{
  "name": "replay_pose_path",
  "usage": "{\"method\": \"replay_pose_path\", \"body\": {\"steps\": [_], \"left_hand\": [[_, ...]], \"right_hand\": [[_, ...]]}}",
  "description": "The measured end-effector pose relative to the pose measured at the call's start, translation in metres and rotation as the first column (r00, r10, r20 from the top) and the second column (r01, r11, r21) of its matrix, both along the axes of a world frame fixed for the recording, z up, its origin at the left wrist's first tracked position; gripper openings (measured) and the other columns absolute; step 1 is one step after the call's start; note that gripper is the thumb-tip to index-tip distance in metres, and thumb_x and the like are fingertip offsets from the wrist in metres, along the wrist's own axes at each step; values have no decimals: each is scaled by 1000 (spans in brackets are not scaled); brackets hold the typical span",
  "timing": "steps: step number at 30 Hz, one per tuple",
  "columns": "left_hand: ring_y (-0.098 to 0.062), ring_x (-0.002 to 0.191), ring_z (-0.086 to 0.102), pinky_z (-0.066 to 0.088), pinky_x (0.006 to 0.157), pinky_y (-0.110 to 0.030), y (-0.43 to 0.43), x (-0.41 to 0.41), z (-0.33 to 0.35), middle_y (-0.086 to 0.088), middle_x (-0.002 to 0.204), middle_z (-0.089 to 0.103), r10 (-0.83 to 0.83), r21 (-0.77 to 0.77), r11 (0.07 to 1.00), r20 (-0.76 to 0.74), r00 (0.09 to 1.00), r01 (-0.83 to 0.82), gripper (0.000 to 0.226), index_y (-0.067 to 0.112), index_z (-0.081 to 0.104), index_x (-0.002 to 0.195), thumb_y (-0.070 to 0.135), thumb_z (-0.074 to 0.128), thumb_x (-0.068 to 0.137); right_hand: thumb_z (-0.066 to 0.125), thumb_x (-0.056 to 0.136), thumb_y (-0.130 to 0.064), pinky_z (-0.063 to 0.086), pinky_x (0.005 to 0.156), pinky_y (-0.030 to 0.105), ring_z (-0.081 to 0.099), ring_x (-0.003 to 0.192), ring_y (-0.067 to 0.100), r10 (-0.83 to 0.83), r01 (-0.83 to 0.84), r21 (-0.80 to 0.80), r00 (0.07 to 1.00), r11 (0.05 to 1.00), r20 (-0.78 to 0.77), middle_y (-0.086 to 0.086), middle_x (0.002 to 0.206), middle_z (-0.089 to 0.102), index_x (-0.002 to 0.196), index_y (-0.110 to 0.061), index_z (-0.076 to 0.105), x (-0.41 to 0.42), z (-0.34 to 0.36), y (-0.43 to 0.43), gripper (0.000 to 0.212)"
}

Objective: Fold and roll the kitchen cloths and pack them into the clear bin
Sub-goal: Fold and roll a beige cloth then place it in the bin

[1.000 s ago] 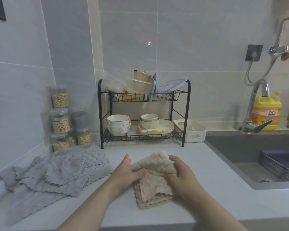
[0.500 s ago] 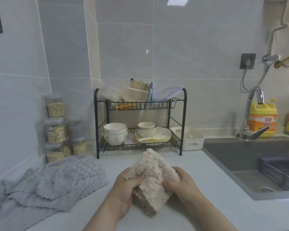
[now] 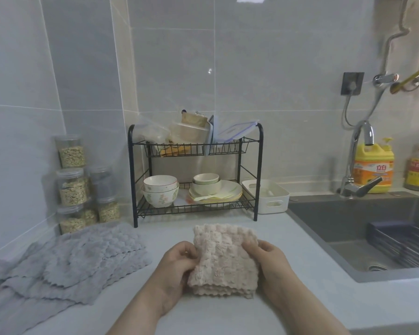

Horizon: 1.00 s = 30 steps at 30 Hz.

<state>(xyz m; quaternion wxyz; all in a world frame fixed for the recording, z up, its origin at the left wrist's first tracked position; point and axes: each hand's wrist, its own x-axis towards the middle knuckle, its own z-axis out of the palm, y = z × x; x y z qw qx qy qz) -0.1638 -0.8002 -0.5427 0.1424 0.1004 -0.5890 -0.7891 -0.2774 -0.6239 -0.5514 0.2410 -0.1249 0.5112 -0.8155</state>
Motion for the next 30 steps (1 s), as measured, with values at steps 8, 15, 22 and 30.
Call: {"method": "replay_pose_path", "body": {"steps": [8,15,22,30], "left_hand": [[-35,82,67,54,74,-41,3,-5,-3,-25,99,68,196,-38,980,43,980,-194,31,-1,52,104,-16,63,79],[-34,88,69,54,67,-35,1,-2,2,-24,107,69,-26,68,997,66,997,21,49,-6,56,117,3,72,71],[-31,86,71,56,72,-43,5,-5,-3,-17,95,73,118,23,993,6,993,-118,33,-1,58,107,-22,50,83],[-31,92,71,56,74,-40,6,-6,0,-14,102,73,49,18,999,-16,999,-49,26,11,56,114,-3,53,92]], "right_hand": [[64,76,0,48,90,64,66,98,46,127,-98,135,965,986,-228,23,106,70,121,-24,62,10,1,-8,52],[52,63,12,40,96,69,61,105,50,114,-116,-8,984,993,-138,34,112,63,116,0,61,3,-1,-3,56],[58,64,3,45,95,63,63,101,48,122,-108,106,983,989,-135,32,105,67,110,6,62,4,1,-4,46],[54,90,3,52,88,58,67,94,44,74,-58,122,989,991,-132,27,102,69,112,-2,59,6,3,-5,24]]}}
